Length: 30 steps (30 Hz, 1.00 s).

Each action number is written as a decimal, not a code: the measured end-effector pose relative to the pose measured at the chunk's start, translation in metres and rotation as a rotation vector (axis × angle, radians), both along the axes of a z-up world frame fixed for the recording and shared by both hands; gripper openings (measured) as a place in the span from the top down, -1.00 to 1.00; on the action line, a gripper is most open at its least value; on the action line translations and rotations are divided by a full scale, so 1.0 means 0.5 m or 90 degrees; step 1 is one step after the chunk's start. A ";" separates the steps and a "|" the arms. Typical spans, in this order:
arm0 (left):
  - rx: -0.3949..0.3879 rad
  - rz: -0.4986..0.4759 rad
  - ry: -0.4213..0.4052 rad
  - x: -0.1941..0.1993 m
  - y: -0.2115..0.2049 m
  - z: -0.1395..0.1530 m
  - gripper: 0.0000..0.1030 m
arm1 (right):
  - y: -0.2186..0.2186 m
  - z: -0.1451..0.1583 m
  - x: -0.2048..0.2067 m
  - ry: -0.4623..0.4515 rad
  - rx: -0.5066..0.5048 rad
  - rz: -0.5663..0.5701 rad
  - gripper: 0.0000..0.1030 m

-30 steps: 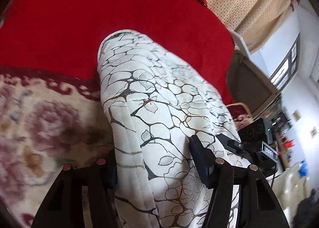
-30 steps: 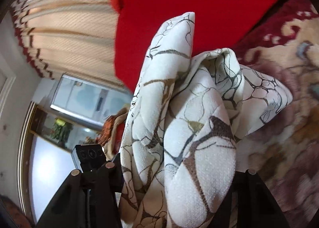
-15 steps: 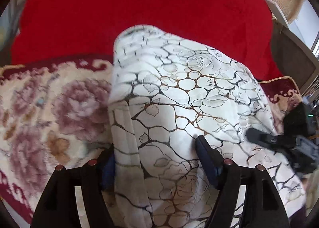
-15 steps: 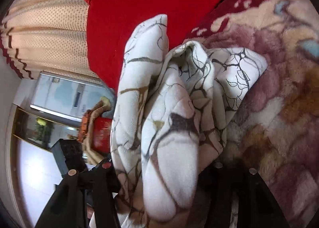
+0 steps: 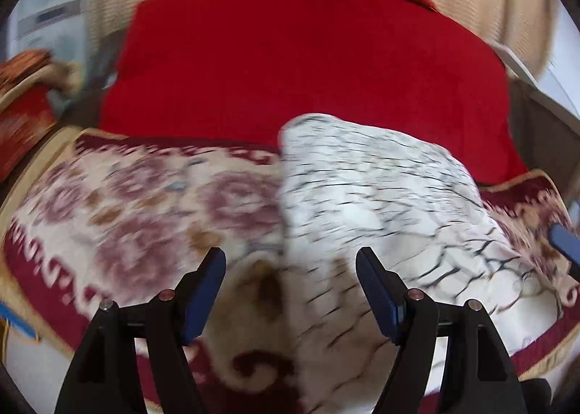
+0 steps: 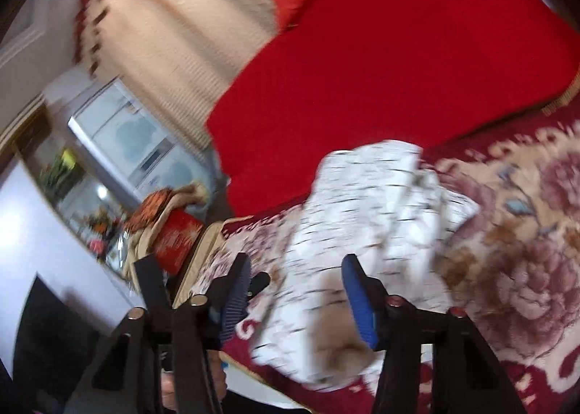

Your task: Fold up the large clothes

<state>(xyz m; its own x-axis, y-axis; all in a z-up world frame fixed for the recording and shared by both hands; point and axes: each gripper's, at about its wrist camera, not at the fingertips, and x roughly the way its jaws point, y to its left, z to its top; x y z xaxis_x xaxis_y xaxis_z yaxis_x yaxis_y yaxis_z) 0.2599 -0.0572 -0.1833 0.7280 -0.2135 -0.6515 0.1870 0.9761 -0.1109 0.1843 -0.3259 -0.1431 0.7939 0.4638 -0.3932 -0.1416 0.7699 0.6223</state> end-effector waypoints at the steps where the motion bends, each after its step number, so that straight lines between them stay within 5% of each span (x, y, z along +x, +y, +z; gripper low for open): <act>1: 0.002 0.012 0.001 -0.004 0.014 -0.004 -0.46 | 0.022 0.007 -0.004 -0.004 -0.010 0.013 -0.06; 5: 0.046 0.009 0.036 0.001 0.017 -0.039 -0.46 | 0.068 -0.035 0.003 0.054 -0.063 0.016 -0.06; 9: 0.141 -0.013 0.050 0.000 -0.028 -0.083 -0.46 | 0.054 -0.200 0.044 0.224 -0.110 -0.057 0.28; 11: 0.128 -0.016 0.033 -0.016 -0.020 -0.064 -0.46 | 0.044 -0.217 0.022 0.191 -0.077 -0.062 0.28; 14: 0.105 0.003 0.033 -0.039 -0.007 -0.041 -0.47 | 0.047 -0.180 0.000 0.186 -0.077 -0.057 0.25; 16: 0.099 0.011 0.024 -0.071 -0.001 -0.021 -0.48 | 0.056 -0.140 -0.015 0.178 -0.092 -0.055 -0.24; 18: 0.116 0.019 0.002 -0.106 0.000 0.002 -0.66 | 0.065 -0.099 -0.046 0.146 -0.112 -0.068 -0.40; 30: 0.169 0.123 -0.180 -0.279 0.052 0.185 -0.93 | 0.150 0.113 -0.239 0.015 -0.274 -0.147 -0.45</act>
<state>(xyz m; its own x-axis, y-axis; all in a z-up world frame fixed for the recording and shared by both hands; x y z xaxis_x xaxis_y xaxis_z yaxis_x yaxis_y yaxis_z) 0.1203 -0.0313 -0.0905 0.8958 0.0924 -0.4347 -0.0150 0.9839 0.1782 0.0648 -0.2507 -0.0864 0.8450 0.0687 -0.5303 0.0733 0.9674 0.2423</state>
